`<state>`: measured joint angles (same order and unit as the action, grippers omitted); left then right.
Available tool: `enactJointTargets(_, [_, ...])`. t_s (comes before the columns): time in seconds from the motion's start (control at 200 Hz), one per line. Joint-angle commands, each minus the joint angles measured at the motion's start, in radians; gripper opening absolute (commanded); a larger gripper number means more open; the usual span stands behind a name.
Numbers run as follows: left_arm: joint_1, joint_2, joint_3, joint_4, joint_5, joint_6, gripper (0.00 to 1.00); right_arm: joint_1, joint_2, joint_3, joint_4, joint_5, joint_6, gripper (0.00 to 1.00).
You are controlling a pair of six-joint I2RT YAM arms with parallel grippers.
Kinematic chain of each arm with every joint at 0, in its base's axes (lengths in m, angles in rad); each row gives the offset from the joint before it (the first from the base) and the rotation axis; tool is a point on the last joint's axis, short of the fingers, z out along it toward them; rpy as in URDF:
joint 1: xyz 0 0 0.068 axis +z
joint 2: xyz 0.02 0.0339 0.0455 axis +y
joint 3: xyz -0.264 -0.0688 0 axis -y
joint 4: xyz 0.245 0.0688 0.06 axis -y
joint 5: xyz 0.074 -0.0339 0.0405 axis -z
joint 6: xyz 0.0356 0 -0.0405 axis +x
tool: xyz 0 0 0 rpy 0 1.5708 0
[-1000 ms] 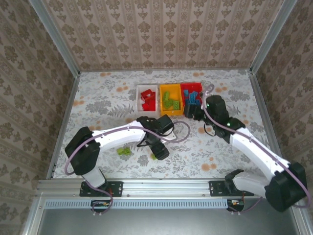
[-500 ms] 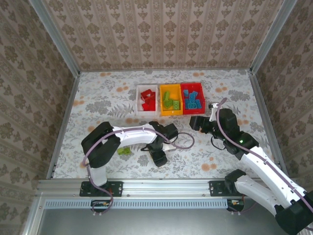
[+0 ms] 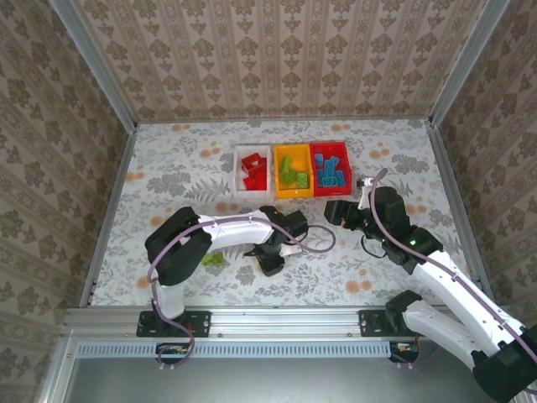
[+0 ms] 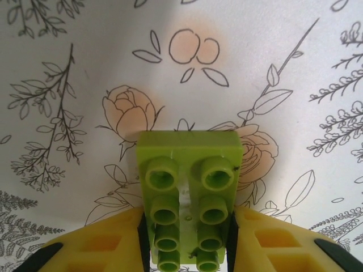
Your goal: Sort the legos into containers by color
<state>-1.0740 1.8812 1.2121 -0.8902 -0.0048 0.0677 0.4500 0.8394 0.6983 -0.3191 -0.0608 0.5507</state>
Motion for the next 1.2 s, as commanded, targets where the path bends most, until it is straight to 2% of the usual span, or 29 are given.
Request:
enactJointTargets(0.0, [-0.005,-0.006,0.010,0.001,-0.055,-0.026,0.35,0.006,-0.002,0.018,-0.021,-0.018,-0.002,0.76])
enactJointTargets(0.21, [0.090,-0.120,0.187,-0.047,-0.038,-0.107,0.32,0.005,-0.028,0.027,0.043,-0.074,-0.056,0.75])
enactJointTargets(0.335, [0.166,-0.100,0.356,-0.045,0.021,-0.139,0.32,0.006,-0.035,0.012,0.133,-0.080,-0.056,0.75])
enactJointTargets(0.545, [0.298,0.076,0.651,-0.015,0.090,-0.240,0.31,0.006,0.030,0.044,0.195,-0.045,-0.056,0.75])
enactJointTargets(0.735, [0.404,0.262,0.866,0.079,0.207,-0.354,0.31,0.003,0.132,0.101,0.246,-0.032,-0.059,0.75])
enactJointTargets(0.98, [0.433,0.483,1.104,0.105,0.263,-0.405,0.31,0.000,0.235,0.170,0.270,-0.018,-0.031,0.76])
enactJointTargets(1.125, [0.450,0.561,1.147,0.125,0.285,-0.459,0.33,0.000,0.255,0.186,0.259,-0.023,-0.025,0.76])
enactJointTargets(1.19, [0.456,0.576,1.147,0.129,0.292,-0.472,0.39,0.000,0.256,0.186,0.252,-0.022,-0.020,0.76])
